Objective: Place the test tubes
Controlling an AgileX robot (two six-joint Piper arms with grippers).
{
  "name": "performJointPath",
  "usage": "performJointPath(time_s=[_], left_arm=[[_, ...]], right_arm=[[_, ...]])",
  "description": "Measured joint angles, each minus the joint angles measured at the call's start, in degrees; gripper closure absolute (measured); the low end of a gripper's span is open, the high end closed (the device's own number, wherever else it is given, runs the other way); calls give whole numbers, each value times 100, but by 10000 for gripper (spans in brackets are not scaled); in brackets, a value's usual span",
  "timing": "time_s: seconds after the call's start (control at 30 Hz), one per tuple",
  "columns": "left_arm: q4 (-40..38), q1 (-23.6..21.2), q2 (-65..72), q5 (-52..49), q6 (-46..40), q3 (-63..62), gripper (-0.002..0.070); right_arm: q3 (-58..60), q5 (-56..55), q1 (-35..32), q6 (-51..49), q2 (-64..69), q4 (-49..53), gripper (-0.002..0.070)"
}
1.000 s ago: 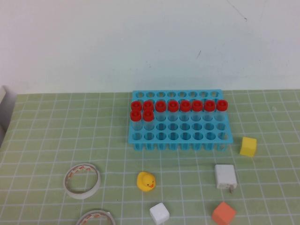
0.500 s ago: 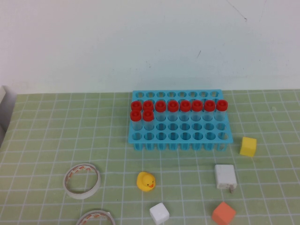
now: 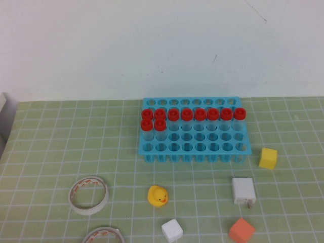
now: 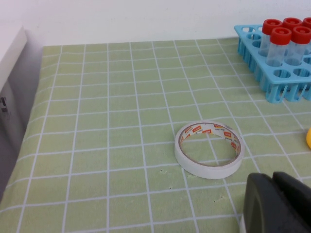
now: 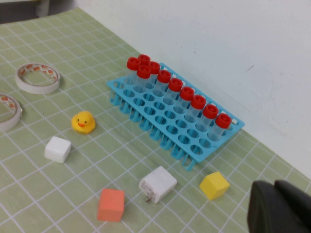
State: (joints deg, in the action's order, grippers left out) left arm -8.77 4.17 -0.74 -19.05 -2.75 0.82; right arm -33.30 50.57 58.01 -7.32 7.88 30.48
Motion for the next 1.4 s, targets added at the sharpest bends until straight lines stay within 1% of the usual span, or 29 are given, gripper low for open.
performJointPath(time_s=[1.03, 1.13, 1.23, 1.4], left_arm=[[0, 0, -4, 10, -13, 0, 676], [0, 0, -4, 10, -13, 0, 676], [0, 0, -4, 10, -13, 0, 676], [0, 0, -4, 10, -13, 0, 676]], right_arm=[[0, 0, -26, 0, -11, 0, 678], [0, 0, -355, 0, -11, 0, 678], [0, 0, -829, 0, -11, -10, 678], [0, 0, -2024, 0, -22, -20, 678]])
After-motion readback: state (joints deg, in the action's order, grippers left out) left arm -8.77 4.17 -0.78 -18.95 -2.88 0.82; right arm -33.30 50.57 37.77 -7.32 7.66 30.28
